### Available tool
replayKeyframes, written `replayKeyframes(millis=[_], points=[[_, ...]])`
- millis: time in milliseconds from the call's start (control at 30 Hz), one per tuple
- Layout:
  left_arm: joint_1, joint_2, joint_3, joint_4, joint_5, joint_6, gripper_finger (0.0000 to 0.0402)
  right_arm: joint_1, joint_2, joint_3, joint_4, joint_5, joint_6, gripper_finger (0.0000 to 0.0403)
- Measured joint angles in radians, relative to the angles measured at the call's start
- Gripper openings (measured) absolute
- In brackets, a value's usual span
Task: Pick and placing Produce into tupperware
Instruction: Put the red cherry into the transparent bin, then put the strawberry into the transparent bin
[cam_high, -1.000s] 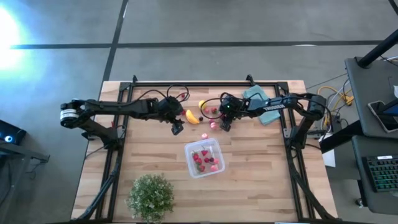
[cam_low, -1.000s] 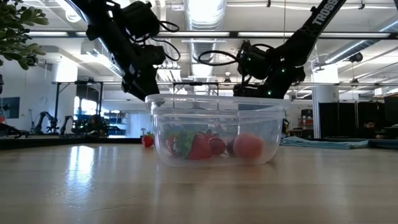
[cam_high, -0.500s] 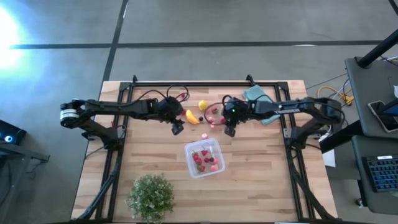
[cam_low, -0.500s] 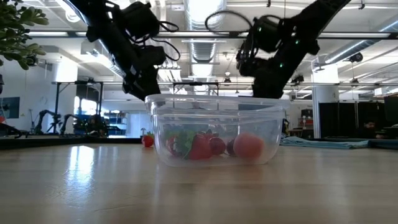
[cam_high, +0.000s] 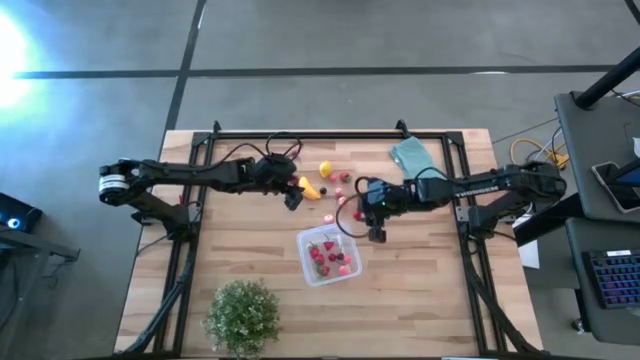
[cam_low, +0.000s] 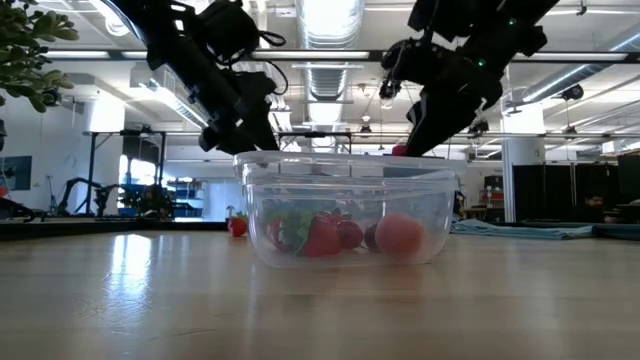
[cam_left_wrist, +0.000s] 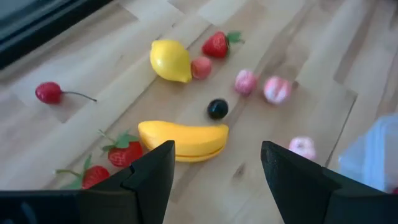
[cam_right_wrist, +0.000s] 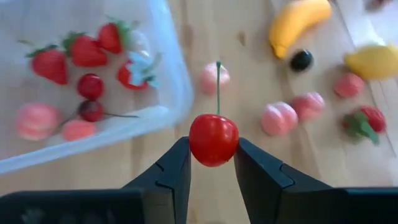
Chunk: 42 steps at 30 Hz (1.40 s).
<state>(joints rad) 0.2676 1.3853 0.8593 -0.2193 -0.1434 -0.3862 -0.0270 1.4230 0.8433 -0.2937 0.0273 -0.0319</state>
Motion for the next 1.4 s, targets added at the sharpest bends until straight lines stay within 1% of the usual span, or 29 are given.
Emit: replayKeyframes(millis=[133, 267, 333, 400, 500, 633, 700, 800, 933, 1100, 1233, 1367, 1400], points=[[0.000, 0.003, 0.000, 0.000, -0.002, -0.096, 0.0224, 0.041, 0.000, 0.000, 0.037, 0.000, -0.010, 0.0107], [0.000, 0.003, 0.000, 0.006, -0.003, -0.107, 0.0224, 0.066, 0.001, 0.006, 0.065, -0.002, 0.002, 0.0109], [0.000, 0.003, 0.000, 0.006, -0.003, -0.109, 0.0224, 0.076, 0.019, 0.035, 0.065, -0.002, 0.006, 0.0109], [0.000, 0.003, 0.000, 0.005, -0.003, -0.143, 0.0224, 0.082, 0.050, 0.077, 0.065, -0.002, 0.028, 0.0108], [0.003, 0.003, 0.000, -0.001, -0.003, -0.176, 0.0224, 0.095, 0.134, 0.163, 0.056, -0.008, 0.054, 0.0108], [0.005, 0.002, 0.001, -0.050, -0.004, -0.172, 0.0224, 0.105, 0.257, 0.279, -0.043, -0.009, 0.085, 0.0109], [0.006, 0.002, 0.001, -0.096, -0.004, -0.133, 0.0224, 0.111, 0.302, 0.333, -0.124, -0.010, 0.106, 0.0108], [0.006, 0.002, 0.000, -0.164, -0.026, -0.077, 0.0224, 0.127, 0.345, 0.400, -0.197, -0.009, 0.122, 0.0107], [0.007, 0.002, -0.001, -0.189, -0.052, -0.022, 0.0224, 0.141, 0.369, 0.450, -0.247, -0.008, 0.163, 0.0114], [0.007, 0.002, -0.002, -0.188, -0.056, 0.033, 0.0224, 0.151, 0.395, 0.462, -0.309, 0.000, 0.275, 0.0137], [0.007, 0.002, -0.002, -0.189, -0.056, 0.094, 0.0224, 0.178, 0.413, 0.462, -0.363, 0.000, 0.371, 0.0173], [0.007, 0.002, -0.002, -0.191, -0.056, 0.143, 0.0224, 0.195, 0.420, 0.469, -0.364, 0.004, 0.457, 0.0212], [0.007, 0.002, -0.002, -0.192, -0.056, 0.156, 0.0224, 0.196, 0.419, 0.477, -0.366, 0.021, 0.495, 0.0220]])
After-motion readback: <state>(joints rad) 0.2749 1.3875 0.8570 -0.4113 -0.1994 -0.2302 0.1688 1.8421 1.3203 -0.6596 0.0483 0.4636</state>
